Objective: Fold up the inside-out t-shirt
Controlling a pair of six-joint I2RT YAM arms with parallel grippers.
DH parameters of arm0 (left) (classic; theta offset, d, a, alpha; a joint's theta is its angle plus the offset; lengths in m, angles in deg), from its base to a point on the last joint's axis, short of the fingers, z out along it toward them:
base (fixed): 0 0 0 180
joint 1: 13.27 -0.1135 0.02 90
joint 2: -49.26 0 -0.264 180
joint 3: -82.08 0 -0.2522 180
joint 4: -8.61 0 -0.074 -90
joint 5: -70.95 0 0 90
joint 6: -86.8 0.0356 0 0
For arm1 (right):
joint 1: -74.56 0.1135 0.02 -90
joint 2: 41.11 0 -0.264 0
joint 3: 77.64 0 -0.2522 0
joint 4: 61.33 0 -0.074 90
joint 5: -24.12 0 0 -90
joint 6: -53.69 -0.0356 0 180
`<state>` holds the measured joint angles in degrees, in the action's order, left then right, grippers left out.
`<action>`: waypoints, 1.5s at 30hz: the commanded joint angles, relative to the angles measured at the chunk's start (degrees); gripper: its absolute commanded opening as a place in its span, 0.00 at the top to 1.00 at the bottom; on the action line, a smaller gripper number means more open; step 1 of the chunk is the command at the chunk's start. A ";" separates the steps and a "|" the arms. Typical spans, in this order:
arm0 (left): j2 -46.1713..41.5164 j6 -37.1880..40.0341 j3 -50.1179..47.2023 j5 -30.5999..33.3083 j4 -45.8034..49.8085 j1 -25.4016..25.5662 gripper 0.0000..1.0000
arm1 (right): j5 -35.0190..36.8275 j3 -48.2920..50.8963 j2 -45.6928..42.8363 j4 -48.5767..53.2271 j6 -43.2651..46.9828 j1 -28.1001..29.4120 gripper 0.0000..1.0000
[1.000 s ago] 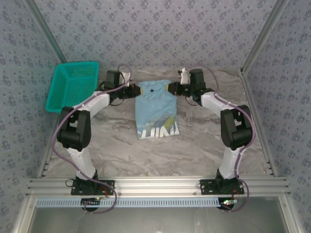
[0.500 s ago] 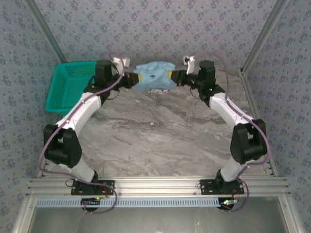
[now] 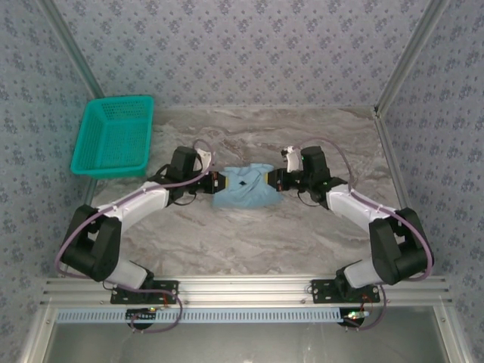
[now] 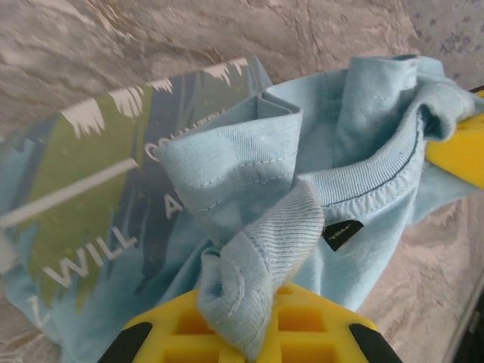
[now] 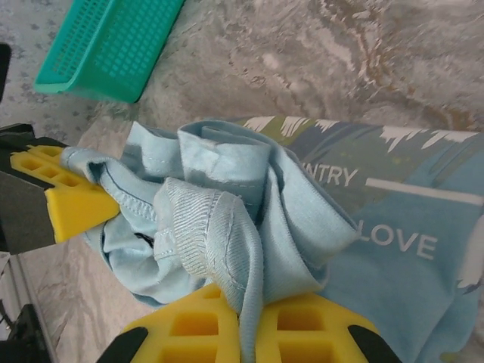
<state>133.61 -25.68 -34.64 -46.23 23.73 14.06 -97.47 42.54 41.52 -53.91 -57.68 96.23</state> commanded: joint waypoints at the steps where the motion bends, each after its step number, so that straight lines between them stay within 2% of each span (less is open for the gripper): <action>1: 2.76 -0.47 4.08 3.81 -1.82 -0.57 1.00 | 3.91 -6.70 4.30 3.41 1.93 -0.57 1.00; 12: 14.27 0.93 11.06 7.47 -0.75 -4.86 0.99 | 5.71 -27.94 25.17 11.18 5.55 -0.22 1.00; 17: 19.64 0.46 11.70 9.96 -2.21 -6.14 0.93 | 5.83 -37.68 35.52 14.50 7.27 -0.22 0.96; 20: 22.24 0.00 12.31 11.03 -2.98 -6.72 0.89 | 8.00 -42.74 40.82 17.61 7.81 -0.61 0.89; 23: 23.30 -0.43 12.95 11.09 -3.15 -6.78 0.75 | 10.88 -46.29 43.11 21.77 8.43 -1.23 0.79; 26: 21.91 -0.90 12.67 12.73 -2.69 -6.85 0.66 | 11.64 -47.84 42.30 24.52 9.24 -2.23 0.68; 29: 18.78 -1.31 12.14 14.22 -1.69 -6.85 0.55 | 11.34 -47.91 38.76 26.29 10.22 -3.11 0.51; 34: 10.36 -3.52 7.58 18.20 -1.32 -6.79 0.36 | 14.71 -44.25 29.98 28.67 13.71 -3.65 0.38; 36: 7.09 -4.51 4.81 17.27 -1.89 -6.61 0.31 | 16.25 -41.34 27.28 27.81 14.77 -3.12 0.37; 38: 5.25 -5.30 2.46 12.25 -4.75 -5.62 0.31 | 13.36 -38.62 26.26 26.14 13.99 -1.51 0.38; 41: 7.83 -6.03 4.61 5.59 -5.80 -3.31 0.32 | 8.38 -38.26 29.13 23.05 11.01 1.50 0.43; 43: 11.23 -5.82 7.25 5.55 -4.70 -2.49 0.35 | 4.84 -39.95 32.76 22.22 8.67 2.49 0.48; 45: 13.95 -5.20 8.62 7.05 -4.18 -2.69 0.35 | 4.67 -40.62 35.48 20.28 7.19 1.96 0.54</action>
<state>144.26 -30.75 -28.41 -37.53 19.43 11.42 -89.36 2.19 72.07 -32.63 -47.52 98.55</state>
